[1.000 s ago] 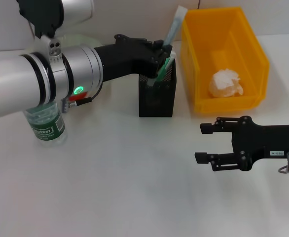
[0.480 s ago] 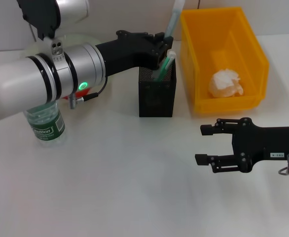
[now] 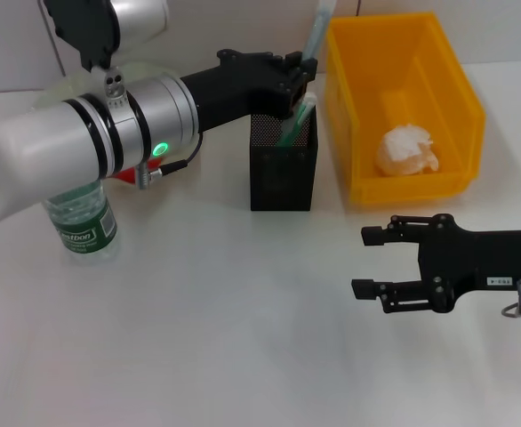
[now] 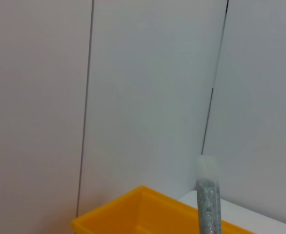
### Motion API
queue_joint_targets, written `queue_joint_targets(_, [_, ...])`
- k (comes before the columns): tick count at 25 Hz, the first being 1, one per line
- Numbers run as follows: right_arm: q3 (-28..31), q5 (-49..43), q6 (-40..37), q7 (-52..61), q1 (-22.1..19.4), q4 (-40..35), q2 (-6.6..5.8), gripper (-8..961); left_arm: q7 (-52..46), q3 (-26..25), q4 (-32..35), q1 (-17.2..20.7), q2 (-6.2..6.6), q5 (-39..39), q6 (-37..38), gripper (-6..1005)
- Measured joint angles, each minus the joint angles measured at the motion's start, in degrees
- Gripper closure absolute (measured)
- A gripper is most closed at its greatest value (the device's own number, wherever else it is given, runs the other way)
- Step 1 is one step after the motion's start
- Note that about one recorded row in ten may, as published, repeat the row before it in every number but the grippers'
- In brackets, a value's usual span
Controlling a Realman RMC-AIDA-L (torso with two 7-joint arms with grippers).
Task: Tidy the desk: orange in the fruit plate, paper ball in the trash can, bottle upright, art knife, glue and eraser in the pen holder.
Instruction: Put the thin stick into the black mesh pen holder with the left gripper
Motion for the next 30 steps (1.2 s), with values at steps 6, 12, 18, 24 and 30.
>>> queue_joint_targets(6, [0.0, 0.0, 0.0, 0.0, 0.0, 0.6, 0.00, 187, 11.0, 0.0, -5.1, -0.8, -0.06, -11.3, -0.1, 867])
queue_joint_targets(12, [0.0, 0.0, 0.0, 0.0, 0.0, 0.7, 0.00, 187, 20.8, 0.0, -10.4, -1.9, -0.07, -21.9, 0.5, 868])
queue_joint_targets(18, [0.0, 0.0, 0.0, 0.2, 0.1, 0.7, 0.00, 187, 24.2, 0.2, -14.1, -3.6, -0.06, -25.4, 0.7, 869])
queue_joint_targets(24, [0.0, 0.1, 0.1, 0.4, 0.1, 0.7, 0.00, 187, 28.7, 0.9, -16.8, -4.4, -0.06, -30.9, 2.2, 870])
queue_joint_targets(30, [0.0, 0.1, 0.3, 0.4, 0.4, 0.7, 0.00, 187, 29.1, 2.1, -18.1, -4.5, -0.07, -32.0, 2.3, 870])
